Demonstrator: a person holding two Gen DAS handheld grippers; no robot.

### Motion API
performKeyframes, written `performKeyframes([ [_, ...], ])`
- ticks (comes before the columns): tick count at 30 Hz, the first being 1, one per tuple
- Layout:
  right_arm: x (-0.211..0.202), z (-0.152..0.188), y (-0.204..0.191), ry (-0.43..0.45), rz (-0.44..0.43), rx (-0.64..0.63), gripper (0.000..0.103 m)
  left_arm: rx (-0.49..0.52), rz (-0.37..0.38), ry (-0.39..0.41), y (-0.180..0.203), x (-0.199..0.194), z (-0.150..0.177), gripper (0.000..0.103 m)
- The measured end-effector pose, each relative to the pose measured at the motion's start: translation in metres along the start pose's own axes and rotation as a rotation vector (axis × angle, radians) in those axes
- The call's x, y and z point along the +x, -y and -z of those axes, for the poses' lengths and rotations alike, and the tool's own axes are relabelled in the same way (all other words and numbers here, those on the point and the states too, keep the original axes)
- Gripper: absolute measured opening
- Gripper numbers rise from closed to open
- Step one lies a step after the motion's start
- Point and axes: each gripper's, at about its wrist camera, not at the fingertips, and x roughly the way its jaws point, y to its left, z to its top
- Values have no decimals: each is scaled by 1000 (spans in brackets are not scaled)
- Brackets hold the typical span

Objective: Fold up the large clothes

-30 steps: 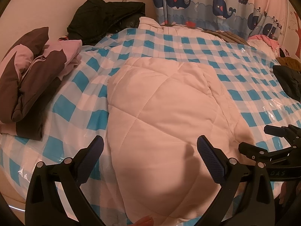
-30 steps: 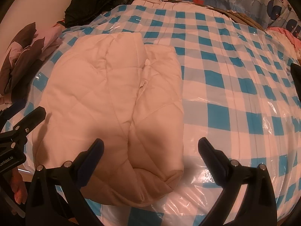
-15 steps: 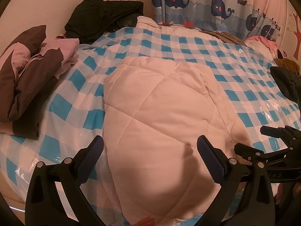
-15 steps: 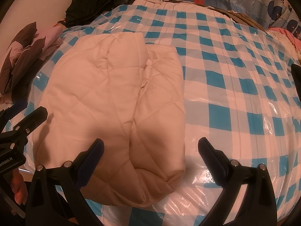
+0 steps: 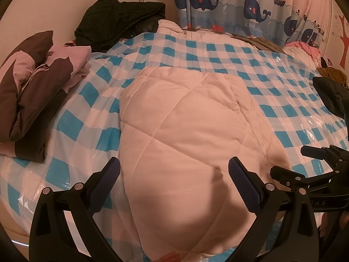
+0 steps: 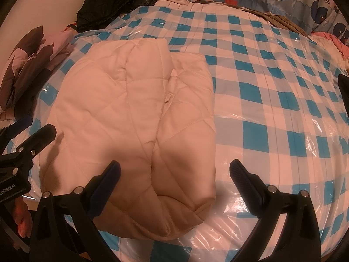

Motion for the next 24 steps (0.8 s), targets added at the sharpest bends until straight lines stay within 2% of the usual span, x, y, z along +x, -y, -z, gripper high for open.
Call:
performKeyframes([
  [24,0,-2,-7,10,-1,-8,96,7,-19,37,3,-10,-8,95],
])
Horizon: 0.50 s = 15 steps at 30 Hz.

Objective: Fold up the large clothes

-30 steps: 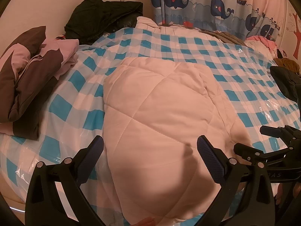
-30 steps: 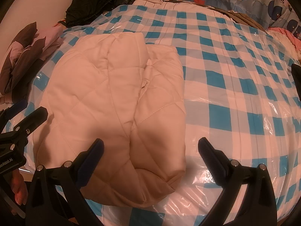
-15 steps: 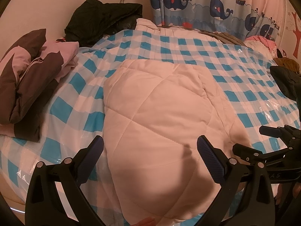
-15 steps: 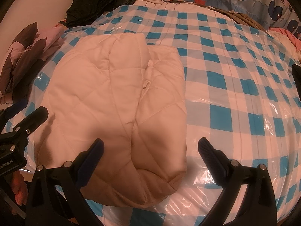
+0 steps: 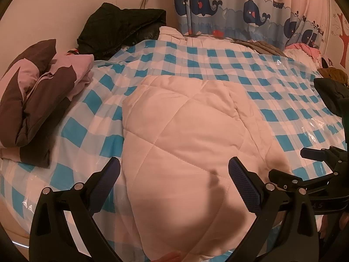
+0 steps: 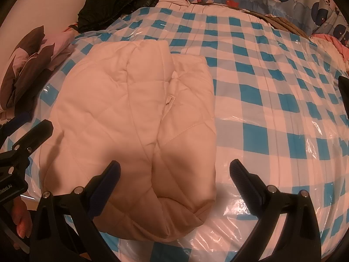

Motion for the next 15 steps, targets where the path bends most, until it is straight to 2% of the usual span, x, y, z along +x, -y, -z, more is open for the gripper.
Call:
performKeyframes([
  [15,0,0,2,1,-1,-1,96,13,-10,34,-2,-4,-3,95],
])
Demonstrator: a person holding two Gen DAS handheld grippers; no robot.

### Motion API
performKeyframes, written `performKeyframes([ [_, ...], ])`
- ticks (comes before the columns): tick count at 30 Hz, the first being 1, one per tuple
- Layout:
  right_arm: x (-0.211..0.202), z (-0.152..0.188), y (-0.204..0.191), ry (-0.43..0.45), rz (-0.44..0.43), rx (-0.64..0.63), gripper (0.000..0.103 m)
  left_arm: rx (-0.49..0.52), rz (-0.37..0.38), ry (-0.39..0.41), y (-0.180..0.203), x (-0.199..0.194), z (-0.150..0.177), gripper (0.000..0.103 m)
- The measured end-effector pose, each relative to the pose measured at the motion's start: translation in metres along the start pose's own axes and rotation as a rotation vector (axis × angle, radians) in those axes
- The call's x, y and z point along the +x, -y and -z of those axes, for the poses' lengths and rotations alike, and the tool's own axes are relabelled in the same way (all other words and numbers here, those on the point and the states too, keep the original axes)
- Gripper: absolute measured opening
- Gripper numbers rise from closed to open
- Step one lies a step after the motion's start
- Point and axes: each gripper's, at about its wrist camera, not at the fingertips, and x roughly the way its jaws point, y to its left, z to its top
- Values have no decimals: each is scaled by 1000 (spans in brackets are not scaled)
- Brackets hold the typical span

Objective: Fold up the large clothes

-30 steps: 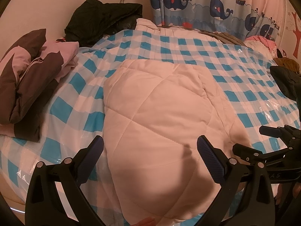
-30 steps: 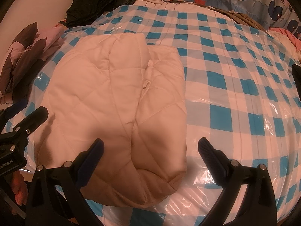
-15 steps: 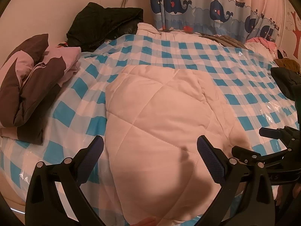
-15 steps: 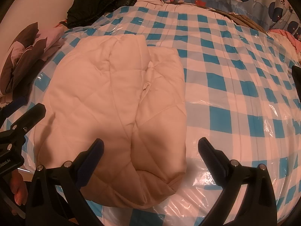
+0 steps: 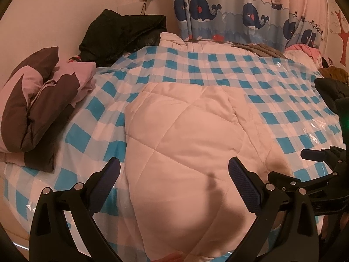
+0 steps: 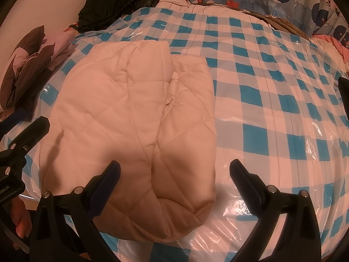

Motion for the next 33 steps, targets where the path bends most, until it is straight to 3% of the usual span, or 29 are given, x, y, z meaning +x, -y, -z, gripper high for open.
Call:
performKeyframes([
  [14,0,1,-1,0,0,1,96,-18,9,-18,-1,2,2,95],
  [19,3,1,2,-6,-4,3,96,-132,116,-94,-17,19,7,95],
  [22,2,3,4,-6,-4,4,96,-118,45,-61,-15,18,8,95],
  [26,-4,5,10,6,3,10,96,-85,10,-66,-8,20,9,95],
  [33,-10,10,17,11,8,21,96,-84,21,-79,-5,20,9,95],
])
